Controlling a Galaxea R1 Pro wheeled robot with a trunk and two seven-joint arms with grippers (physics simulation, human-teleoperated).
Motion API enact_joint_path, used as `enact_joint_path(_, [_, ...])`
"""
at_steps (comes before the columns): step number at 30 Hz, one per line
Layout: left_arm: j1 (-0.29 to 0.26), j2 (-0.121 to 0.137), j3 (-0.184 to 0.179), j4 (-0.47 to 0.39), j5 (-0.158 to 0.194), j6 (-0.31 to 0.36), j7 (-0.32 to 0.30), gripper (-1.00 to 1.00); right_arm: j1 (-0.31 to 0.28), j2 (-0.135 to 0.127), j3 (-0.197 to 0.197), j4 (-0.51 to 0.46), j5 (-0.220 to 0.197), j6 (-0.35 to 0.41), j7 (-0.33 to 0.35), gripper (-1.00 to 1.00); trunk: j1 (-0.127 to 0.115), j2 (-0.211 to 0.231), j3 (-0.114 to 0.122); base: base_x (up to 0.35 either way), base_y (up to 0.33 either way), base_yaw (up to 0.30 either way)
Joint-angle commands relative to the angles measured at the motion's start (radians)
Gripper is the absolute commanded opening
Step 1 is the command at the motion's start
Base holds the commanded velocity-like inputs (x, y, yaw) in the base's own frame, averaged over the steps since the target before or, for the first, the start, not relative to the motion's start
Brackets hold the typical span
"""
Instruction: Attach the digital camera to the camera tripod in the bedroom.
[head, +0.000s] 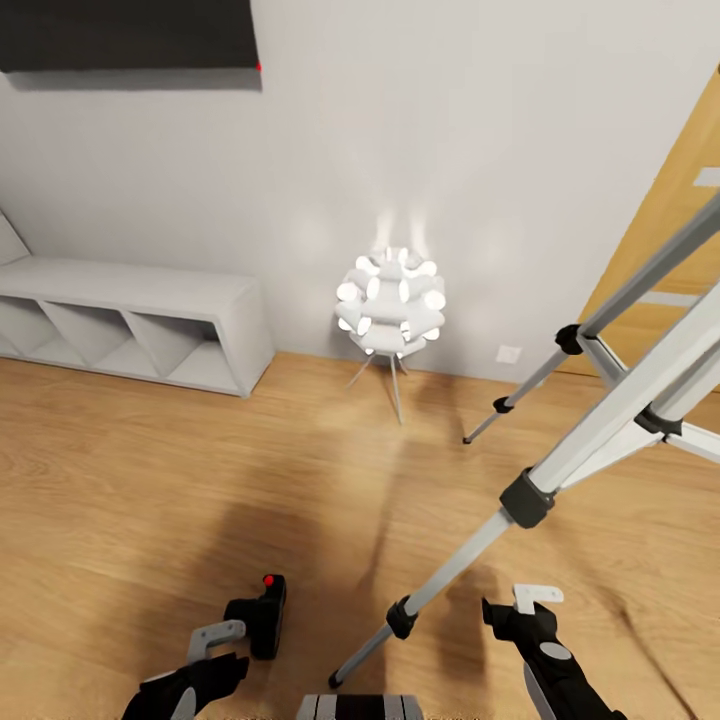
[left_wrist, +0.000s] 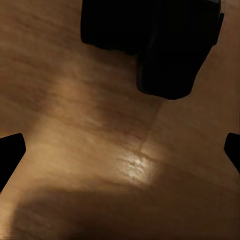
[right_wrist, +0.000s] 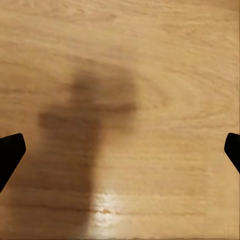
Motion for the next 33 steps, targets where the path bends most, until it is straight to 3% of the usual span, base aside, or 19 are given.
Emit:
enact_joint_path(1, [0.000,0.001,-0.001,-0.003,0.010,0.005,0.008,1.00,0.000,0.000,-0.001,0.000,0.006,0.006,-0.002,1.00,0.000,-0.001,-0.005,0.000,0.000,0.000])
enact_joint_path(20, [0.000,0.001,-0.003,-0.010,0.008,0.006,0.012,1.00,0.000,-0.004,-0.001,0.002,0.005,0.005,-0.003,1.00,0.009,-0.005,-0.078,0.000,0.000,0.000])
enact_joint_path(28, [0.000,0.001,-0.001,-0.019,0.008,0.006,0.011,1.00,0.000,-0.006,-0.001,0.002,0.003,0.005,-0.003,1.00,0.009,-0.005,-0.078,0.000,0.000,0.000])
enact_joint_path(33, [0.000,0.001,-0.001,-0.052,0.008,0.008,0.011,1.00,0.000,-0.007,-0.001,0.002,0.002,0.005,-0.003,1.00,0.011,-0.006,-0.098,0.000,0.000,0.000])
